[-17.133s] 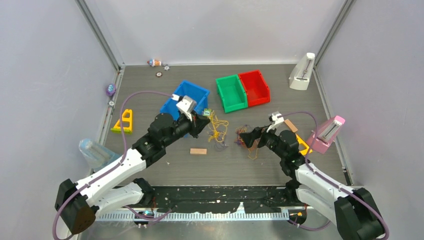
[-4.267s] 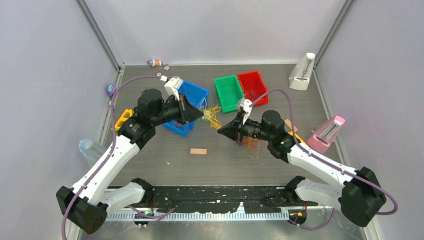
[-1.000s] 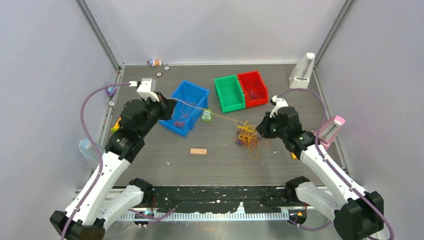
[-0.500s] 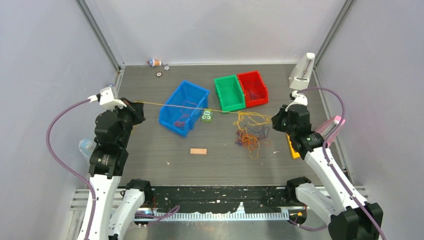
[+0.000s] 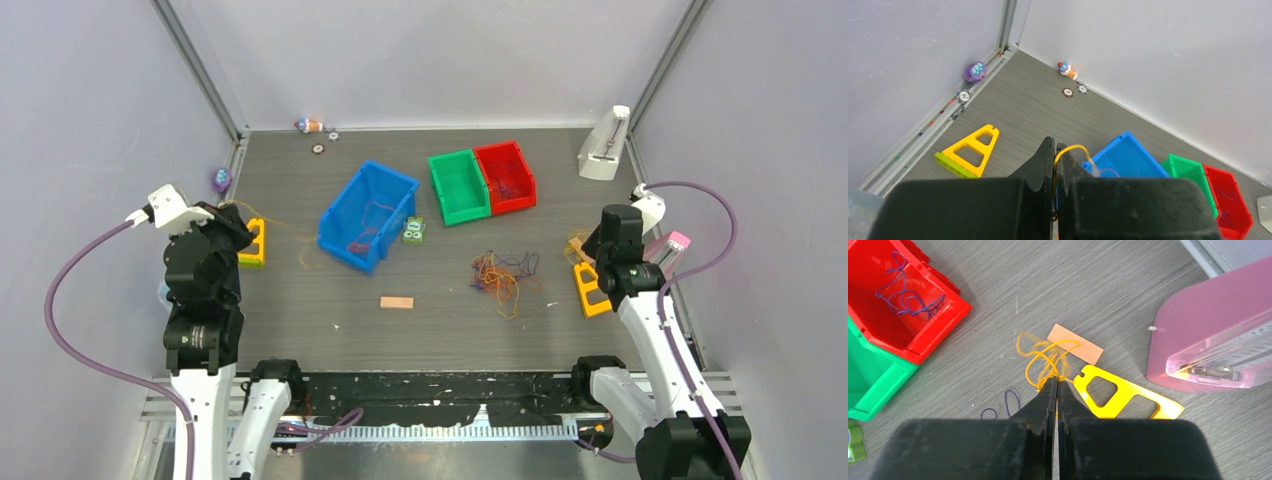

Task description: Untangle the cables

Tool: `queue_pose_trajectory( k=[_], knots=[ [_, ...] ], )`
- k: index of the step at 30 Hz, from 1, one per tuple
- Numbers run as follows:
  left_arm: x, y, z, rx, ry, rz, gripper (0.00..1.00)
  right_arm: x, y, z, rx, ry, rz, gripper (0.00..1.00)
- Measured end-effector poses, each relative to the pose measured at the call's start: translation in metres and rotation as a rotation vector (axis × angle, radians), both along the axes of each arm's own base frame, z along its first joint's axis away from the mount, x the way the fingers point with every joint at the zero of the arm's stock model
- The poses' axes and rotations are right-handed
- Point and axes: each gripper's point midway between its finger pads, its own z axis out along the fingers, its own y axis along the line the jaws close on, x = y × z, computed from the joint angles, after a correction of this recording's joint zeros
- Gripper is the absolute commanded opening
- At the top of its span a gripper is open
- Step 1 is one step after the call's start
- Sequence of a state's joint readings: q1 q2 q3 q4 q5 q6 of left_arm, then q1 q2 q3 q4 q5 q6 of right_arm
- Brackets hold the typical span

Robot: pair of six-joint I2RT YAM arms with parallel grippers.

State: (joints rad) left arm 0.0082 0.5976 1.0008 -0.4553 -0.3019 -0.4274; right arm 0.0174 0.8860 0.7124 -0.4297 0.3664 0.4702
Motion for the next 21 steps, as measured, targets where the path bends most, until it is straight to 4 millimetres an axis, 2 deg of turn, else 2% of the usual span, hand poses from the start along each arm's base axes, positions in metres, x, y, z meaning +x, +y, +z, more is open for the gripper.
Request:
queue_pose_trajectory(
  k=[5,7,10,12,13,15,21],
  knots=[
    [-0.001,0.008,-0.004,-0.001,0.018,0.041,0.00,0.004,-0.002,0.018,-0.010,-0.038,-0.004,0.05],
    [0.001,0.003,-0.004,-0.005,0.015,0.007,0.00,0.010,0.003,0.030,-0.008,-0.070,0.031,0.05],
    [0.007,-0.021,0.003,-0.014,-0.019,-0.127,0.00,0.024,0.029,0.043,0.047,-0.137,0.184,0.05],
    [0.009,-0.036,0.008,-0.020,-0.042,-0.213,0.00,0.033,0.057,0.053,0.108,-0.184,0.334,0.05],
    [0.010,-0.040,0.009,-0.021,-0.046,-0.239,0.00,0.034,0.061,0.054,0.115,-0.189,0.353,0.05],
    [0.009,-0.050,0.010,-0.022,-0.050,-0.292,0.00,0.043,0.082,0.063,0.155,-0.198,0.456,0.05],
    [0.002,-0.074,0.014,-0.027,-0.060,-0.426,0.00,0.077,0.133,0.096,0.176,-0.231,0.665,0.05]
  ],
)
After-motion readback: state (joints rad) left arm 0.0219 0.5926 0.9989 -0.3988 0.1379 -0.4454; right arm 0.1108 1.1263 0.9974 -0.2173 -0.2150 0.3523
